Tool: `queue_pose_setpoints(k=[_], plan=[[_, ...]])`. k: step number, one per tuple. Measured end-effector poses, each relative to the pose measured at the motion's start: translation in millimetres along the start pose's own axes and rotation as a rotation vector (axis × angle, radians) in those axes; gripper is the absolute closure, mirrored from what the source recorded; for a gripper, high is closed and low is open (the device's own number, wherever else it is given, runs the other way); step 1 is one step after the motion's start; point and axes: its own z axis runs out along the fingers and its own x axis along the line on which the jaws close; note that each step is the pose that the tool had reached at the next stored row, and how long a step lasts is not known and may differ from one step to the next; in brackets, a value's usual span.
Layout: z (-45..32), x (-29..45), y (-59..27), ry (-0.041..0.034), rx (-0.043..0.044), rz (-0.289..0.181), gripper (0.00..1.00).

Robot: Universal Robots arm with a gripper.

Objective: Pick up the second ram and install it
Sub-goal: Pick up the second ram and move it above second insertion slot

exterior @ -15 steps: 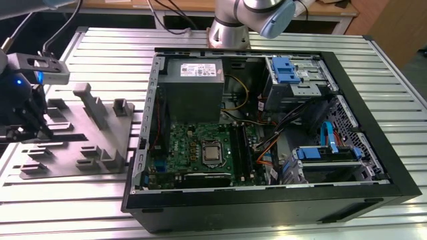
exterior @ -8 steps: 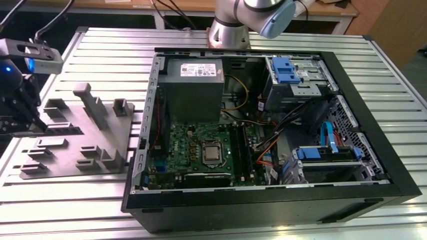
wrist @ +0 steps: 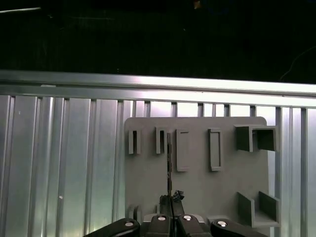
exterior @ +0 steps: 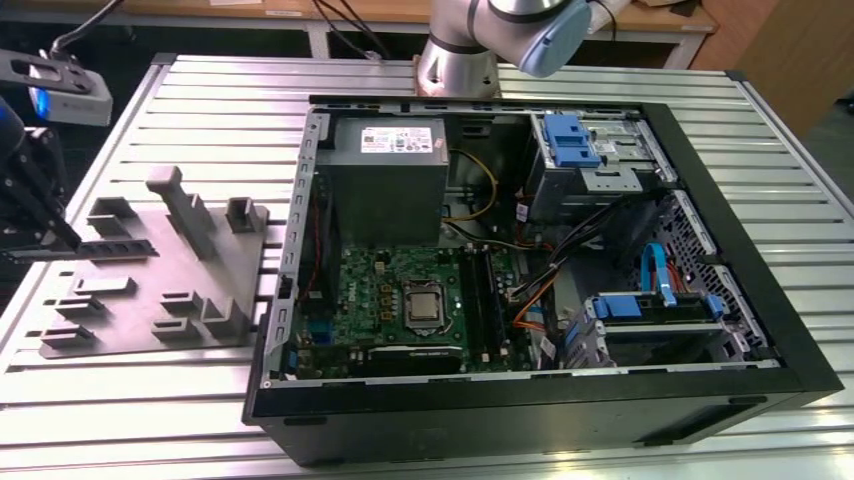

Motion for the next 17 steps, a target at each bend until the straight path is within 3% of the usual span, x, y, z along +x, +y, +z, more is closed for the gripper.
queue_pose_setpoints(k=[1, 3, 17], plan=[[-2.6, -0.1, 0.1, -0.0001, 0.0002, 0.0, 0.89], [-23.0, -0.9, 0.8, -0.0016, 0.0012, 0.0, 0.89], [-64.2, -2.9, 2.7, -0.0045, 0.0052, 0.0, 0.89]])
